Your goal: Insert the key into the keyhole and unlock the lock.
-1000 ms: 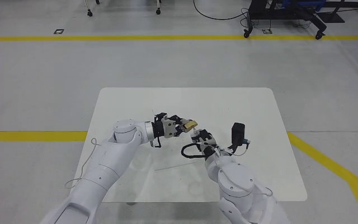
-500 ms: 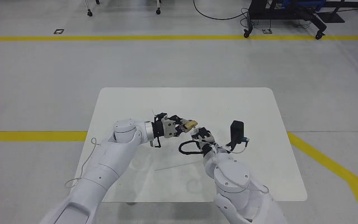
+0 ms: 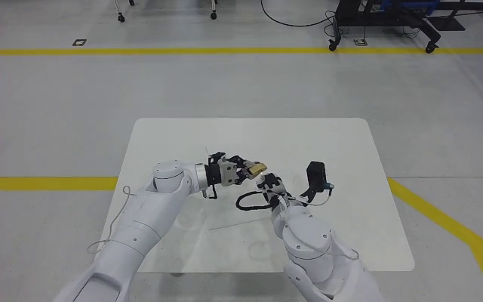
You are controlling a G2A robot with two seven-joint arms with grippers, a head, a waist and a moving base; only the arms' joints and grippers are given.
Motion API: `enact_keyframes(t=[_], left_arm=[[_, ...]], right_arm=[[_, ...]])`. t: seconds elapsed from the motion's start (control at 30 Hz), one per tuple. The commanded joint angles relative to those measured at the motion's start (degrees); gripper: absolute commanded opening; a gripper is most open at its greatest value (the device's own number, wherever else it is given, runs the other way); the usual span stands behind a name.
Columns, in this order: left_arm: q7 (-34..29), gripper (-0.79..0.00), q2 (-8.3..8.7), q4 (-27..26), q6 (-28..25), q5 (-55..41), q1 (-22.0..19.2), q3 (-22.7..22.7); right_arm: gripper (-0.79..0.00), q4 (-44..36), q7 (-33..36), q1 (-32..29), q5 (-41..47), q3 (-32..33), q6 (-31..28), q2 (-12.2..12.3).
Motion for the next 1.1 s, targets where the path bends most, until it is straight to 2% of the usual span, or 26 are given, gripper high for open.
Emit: enact_keyframes(t=[0.0, 0.57, 0.6, 0.63, 0.67, 0.7, 0.73, 0.93, 1.07], left_arm=[[0.01, -0.785, 0.0, 0.0, 0.0, 0.0, 0.0, 0.0], [0.01, -0.785, 0.0, 0.0, 0.0, 0.0, 0.0, 0.0], [0.01, -0.785, 0.0, 0.0, 0.0, 0.0, 0.0, 0.0], [0.01, -0.785, 0.0, 0.0, 0.0, 0.0, 0.0, 0.0], [0.01, -0.785, 0.0, 0.0, 0.0, 0.0, 0.0, 0.0], [0.01, -0.785, 0.0, 0.0, 0.0, 0.0, 0.0, 0.0], [0.01, -0.785, 0.0, 0.0, 0.0, 0.0, 0.0, 0.0], [0.01, -0.785, 0.0, 0.0, 0.0, 0.0, 0.0, 0.0], [0.01, -0.785, 0.0, 0.0, 0.0, 0.0, 0.0, 0.0]], right_arm=[[-0.785, -0.11, 0.27, -0.13, -0.88, -0.12, -0.03, -0.11], [-0.785, 2.46, 1.65, 1.87, -5.35, -2.88, -0.03, -0.54], [-0.717, 2.45, 1.52, 1.89, -5.3, -2.9, -0.03, -0.57], [-0.548, 2.39, 1.39, 1.91, -5.2, -2.88, -0.03, -0.6], [-0.468, 2.28, 1.22, 1.88, -5.08, -2.81, -0.03, -0.63], [-0.422, 1.99, 1.0, 1.8, -4.94, -2.64, -0.03, -0.65], [-0.409, 1.69, 0.83, 1.63, -4.78, -2.47, -0.03, -0.66], [-0.434, 0.16, 0.54, 0.25, -4.12, -1.1, -0.03, -0.51], [-0.542, -0.3, 0.92, -0.31, -3.91, -0.7, -0.03, -0.38]])
